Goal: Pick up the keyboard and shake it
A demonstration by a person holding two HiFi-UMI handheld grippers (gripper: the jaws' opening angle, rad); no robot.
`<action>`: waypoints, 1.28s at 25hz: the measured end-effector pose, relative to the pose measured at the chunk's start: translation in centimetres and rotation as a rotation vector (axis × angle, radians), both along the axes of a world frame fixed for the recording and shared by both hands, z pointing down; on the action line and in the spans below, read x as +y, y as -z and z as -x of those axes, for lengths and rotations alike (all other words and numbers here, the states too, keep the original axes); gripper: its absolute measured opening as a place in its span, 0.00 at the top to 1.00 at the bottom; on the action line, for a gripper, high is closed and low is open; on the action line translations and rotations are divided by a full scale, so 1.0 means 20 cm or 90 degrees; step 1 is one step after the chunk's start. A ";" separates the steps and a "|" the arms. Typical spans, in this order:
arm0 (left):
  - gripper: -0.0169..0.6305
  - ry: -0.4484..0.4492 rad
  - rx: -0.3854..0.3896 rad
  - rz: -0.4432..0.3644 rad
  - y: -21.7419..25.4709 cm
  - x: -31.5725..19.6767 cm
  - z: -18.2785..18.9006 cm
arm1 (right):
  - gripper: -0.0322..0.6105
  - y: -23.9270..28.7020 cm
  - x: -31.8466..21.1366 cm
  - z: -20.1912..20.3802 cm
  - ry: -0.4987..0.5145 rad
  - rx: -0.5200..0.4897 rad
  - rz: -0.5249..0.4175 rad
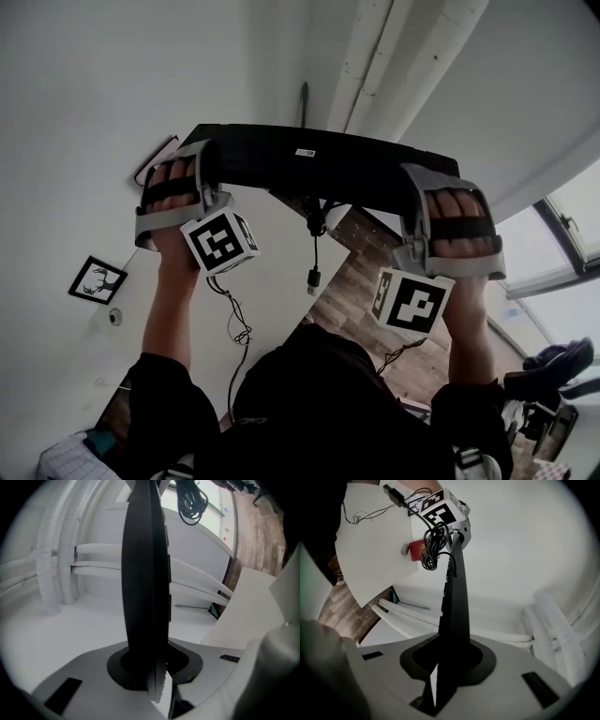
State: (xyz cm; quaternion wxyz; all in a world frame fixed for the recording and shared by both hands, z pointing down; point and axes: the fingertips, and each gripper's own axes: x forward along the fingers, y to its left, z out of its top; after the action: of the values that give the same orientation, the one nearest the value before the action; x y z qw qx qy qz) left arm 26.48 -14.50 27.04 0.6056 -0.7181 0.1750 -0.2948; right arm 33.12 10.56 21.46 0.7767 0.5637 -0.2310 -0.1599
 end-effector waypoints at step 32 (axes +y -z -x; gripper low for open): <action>0.86 0.513 -0.079 -0.080 0.08 -0.10 2.08 | 0.81 -0.43 -1.93 1.25 0.691 -0.159 -0.029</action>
State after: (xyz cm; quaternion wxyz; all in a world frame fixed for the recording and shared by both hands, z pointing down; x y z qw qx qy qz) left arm -15.10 -16.49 25.34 0.4939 -0.5344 0.4229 -0.5401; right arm 8.11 -28.07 30.05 0.5370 0.3950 -0.5752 -0.4741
